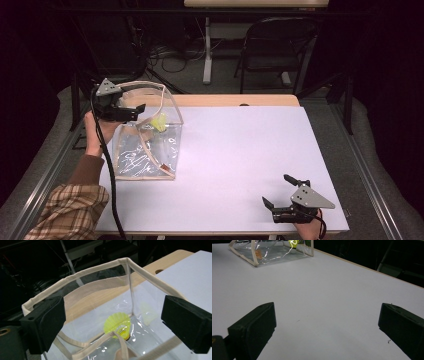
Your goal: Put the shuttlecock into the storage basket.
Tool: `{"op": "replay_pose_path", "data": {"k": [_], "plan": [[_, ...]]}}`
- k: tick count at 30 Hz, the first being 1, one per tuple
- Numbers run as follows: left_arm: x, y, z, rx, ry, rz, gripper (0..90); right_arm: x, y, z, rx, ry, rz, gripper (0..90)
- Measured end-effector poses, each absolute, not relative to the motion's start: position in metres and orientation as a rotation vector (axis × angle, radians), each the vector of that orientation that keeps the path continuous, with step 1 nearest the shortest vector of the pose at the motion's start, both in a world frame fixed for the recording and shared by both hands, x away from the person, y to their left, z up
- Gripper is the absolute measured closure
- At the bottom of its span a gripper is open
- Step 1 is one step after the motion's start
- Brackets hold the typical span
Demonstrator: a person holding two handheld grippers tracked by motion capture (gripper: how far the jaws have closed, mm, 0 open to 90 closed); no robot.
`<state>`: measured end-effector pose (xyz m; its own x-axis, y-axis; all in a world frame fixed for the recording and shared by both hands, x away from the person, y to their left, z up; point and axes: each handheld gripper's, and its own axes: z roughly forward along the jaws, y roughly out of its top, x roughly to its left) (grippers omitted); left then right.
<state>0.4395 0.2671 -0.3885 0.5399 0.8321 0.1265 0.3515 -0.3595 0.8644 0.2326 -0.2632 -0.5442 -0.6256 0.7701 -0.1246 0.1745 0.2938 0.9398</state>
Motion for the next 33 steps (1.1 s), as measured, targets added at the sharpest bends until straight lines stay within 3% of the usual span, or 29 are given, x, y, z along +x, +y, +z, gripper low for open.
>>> {"op": "replay_pose_path", "data": {"k": [9, 33], "plan": [[0.417, 0.260, -0.385, 1.942, 0.938, 0.718, 0.0, 0.233, -0.264, -0.544, 0.838, 1.988, 1.344, 0.9], [0.350, 0.225, -0.406, 1.952, 0.811, 0.720, 0.0, 0.232, -0.260, -0.543, 0.827, 1.994, 1.330, 0.9]]}}
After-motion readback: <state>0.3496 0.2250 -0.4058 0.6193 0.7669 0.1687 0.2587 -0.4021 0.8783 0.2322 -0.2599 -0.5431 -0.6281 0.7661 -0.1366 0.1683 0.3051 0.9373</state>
